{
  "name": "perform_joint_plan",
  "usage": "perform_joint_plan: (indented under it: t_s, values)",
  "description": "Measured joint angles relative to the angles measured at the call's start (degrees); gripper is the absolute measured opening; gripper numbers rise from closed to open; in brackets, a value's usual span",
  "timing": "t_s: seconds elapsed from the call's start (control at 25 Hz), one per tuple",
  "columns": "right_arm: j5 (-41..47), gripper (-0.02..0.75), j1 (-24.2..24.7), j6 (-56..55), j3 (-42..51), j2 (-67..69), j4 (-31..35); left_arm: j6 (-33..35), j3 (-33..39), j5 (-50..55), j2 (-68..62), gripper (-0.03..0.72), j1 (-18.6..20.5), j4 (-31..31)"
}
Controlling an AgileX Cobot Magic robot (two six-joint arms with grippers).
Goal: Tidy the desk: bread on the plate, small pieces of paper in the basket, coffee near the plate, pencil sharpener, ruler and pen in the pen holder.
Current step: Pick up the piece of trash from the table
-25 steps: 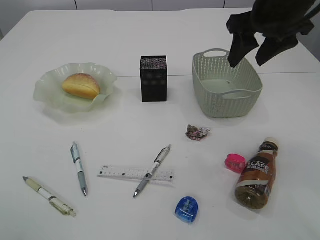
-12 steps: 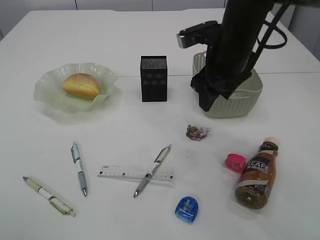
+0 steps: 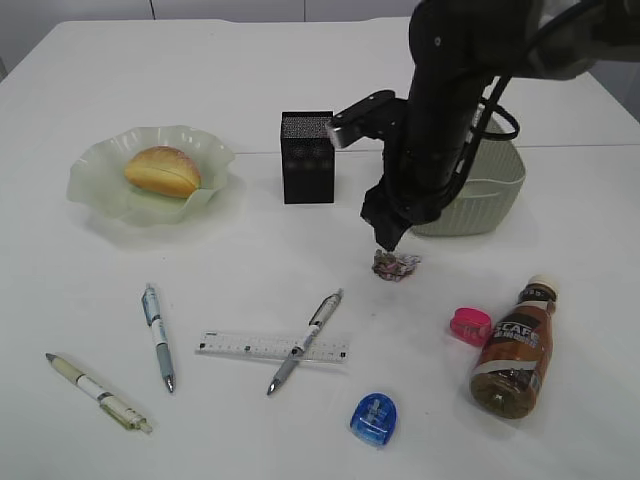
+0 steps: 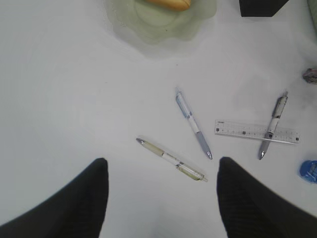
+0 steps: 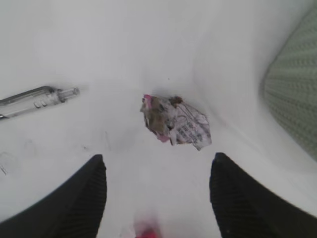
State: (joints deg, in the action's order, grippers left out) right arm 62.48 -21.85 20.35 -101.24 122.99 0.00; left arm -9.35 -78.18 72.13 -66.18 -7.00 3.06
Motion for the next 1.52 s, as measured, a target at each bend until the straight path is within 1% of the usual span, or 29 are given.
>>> perform_joint_plan:
  t_s: [0.24, 0.52, 1.52]
  values:
    - [-1.0, 0.509, -1.4, 0.3, 0.0, 4.1, -2.8, 0.0, 0.0, 0.0, 0.0, 0.494, 0.0, 0.0]
    - [-3.1, 0.509, -1.4, 0.3, 0.0, 5.2, -5.9, 0.0, 0.0, 0.0, 0.1, 0.491, 0.0, -0.1]
    - [-8.2, 0.508, -2.0, 0.3, -0.1, 7.8, -6.3, 0.0, 0.0, 0.0, 0.1, 0.487, 0.0, -1.9]
